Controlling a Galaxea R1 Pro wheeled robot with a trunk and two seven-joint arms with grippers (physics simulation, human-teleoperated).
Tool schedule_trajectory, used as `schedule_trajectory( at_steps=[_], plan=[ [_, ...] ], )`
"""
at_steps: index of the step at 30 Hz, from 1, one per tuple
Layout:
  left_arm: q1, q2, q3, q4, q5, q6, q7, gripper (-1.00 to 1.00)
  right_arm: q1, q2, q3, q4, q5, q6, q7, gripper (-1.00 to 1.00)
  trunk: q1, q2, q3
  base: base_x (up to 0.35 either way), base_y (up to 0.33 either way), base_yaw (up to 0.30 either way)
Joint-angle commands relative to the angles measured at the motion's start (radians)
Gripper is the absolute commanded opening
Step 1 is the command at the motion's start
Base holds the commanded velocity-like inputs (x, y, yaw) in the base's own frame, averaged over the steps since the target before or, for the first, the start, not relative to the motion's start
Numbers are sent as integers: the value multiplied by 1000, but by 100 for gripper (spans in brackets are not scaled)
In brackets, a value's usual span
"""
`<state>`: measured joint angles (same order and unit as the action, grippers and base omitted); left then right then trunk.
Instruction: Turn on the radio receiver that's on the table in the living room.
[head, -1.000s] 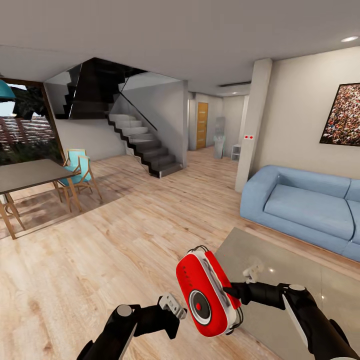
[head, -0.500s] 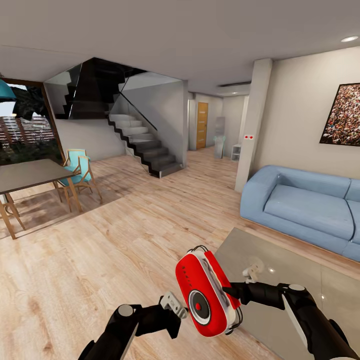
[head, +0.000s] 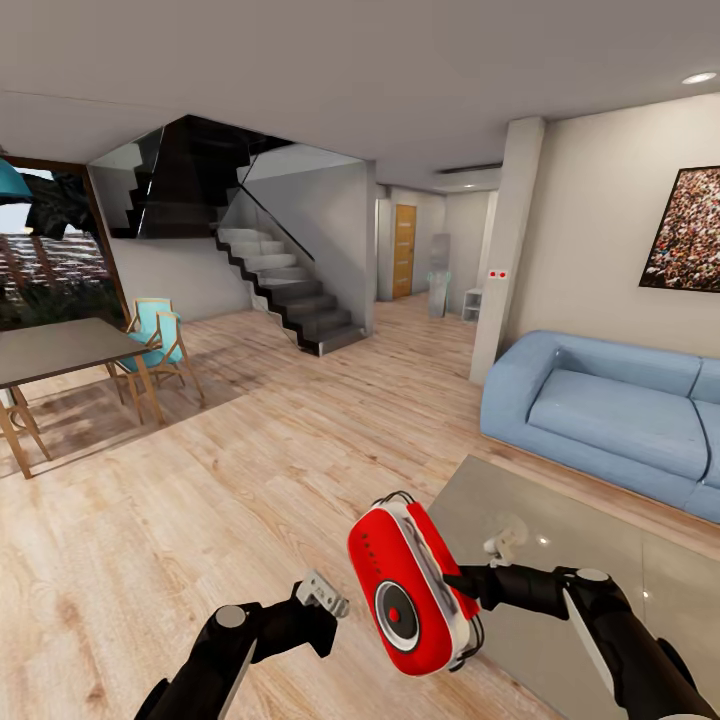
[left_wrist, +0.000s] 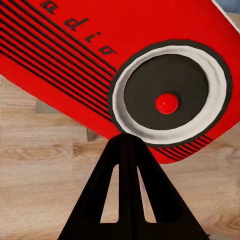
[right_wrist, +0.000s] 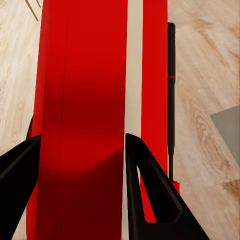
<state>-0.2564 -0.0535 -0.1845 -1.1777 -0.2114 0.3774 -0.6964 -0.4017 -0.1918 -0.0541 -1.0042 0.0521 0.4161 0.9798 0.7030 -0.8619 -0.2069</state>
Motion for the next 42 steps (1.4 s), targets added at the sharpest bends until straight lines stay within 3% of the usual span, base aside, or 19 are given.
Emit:
schedule_trajectory(
  at_steps=[1,9,15,29,42],
  plan=[
    [0,0,1,0,0,0,0,-100,0,0,2,-1,-6,1,2,-100,0,0,0,0,0,0],
    [0,-5,2,1,2,0,0,-100,0,4,52,-1,-7,2,0,-100,0,0,0,0,0,0],
    [0,-9,0,2,3,0,2,-100,0,49,89,2,-4,2,-7,-100,0,0,0,0,0,0],
    [-11,-33,-1,63,3,-1,9,-100,1,58,88,3,-7,1,-7,-100,0,0,0,0,0,0],
    [-23,-35,-1,111,3,-2,85,-100,1,58,85,2,-7,1,0,-100,0,0,0,0,0,0]
  ],
)
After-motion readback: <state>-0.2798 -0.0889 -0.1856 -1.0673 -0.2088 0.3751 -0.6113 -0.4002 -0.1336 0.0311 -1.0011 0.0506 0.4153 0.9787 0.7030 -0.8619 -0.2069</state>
